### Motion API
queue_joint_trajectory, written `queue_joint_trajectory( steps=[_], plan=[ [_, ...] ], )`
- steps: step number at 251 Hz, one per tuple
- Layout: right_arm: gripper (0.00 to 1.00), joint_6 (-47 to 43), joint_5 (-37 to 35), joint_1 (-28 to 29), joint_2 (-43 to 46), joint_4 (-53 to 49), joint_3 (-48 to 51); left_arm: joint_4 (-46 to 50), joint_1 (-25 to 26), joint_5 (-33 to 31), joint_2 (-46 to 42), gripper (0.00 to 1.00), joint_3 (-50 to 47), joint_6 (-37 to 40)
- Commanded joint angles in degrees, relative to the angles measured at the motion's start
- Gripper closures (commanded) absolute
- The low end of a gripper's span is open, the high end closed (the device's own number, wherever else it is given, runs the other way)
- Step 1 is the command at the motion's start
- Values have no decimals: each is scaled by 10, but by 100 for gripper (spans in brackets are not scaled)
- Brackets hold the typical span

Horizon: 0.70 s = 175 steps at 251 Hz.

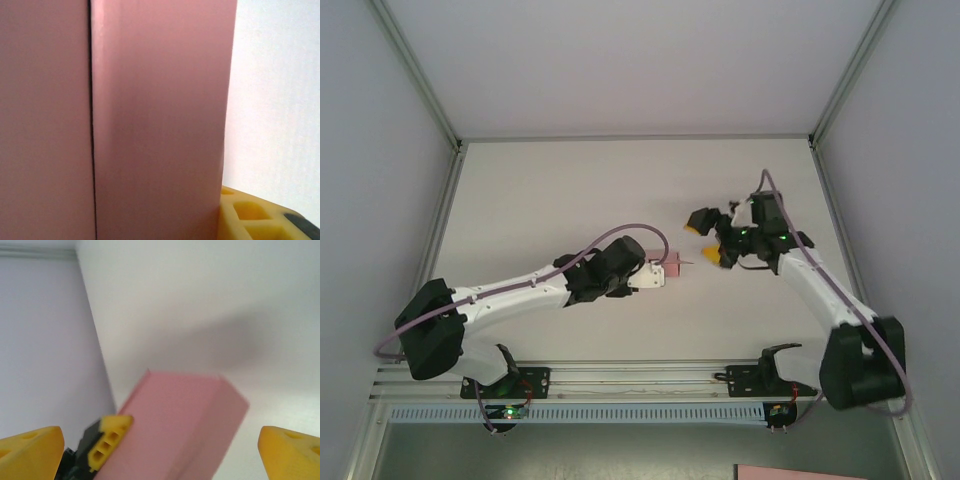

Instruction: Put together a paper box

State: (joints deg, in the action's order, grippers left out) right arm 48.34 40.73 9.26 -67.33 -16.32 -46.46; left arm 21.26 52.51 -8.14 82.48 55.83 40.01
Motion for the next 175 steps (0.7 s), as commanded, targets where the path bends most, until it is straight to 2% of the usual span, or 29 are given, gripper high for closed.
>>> queue_joint_trajectory(
  steps=[1, 18, 27, 36, 48, 61, 70, 82, 105, 175],
  plan=[
    [2, -188, -105, -1, 99, 118, 15, 99, -44, 106, 8, 55, 37, -40],
    [2, -194, -73, -1, 145, 243, 85, 112, -73, 148, 10, 55, 37, -41],
    [1, -206, -58, 3, 155, 266, 94, 114, -84, 163, 11, 55, 34, -40],
    [2, -245, -32, 11, 154, 235, 82, 119, -91, 173, 13, 55, 32, -37],
    [3, -327, -18, 38, 139, 136, 47, 132, -96, 186, 18, 54, 34, -31],
    [6, -407, -56, 79, 115, 25, 11, 148, -97, 190, 26, 54, 40, -28],
    [8, -434, -106, 106, 100, -6, -3, 158, -99, 192, 33, 54, 47, -29],
    [8, -453, -125, 132, 83, -6, -1, 165, -101, 198, 41, 52, 55, -30],
    [13, -472, -71, 148, 48, 26, 7, 180, -106, 211, 62, 52, 70, -28],
    [38, -500, -52, 162, -43, -16, -6, 205, -109, 210, 115, 52, 105, -35]
  ],
)
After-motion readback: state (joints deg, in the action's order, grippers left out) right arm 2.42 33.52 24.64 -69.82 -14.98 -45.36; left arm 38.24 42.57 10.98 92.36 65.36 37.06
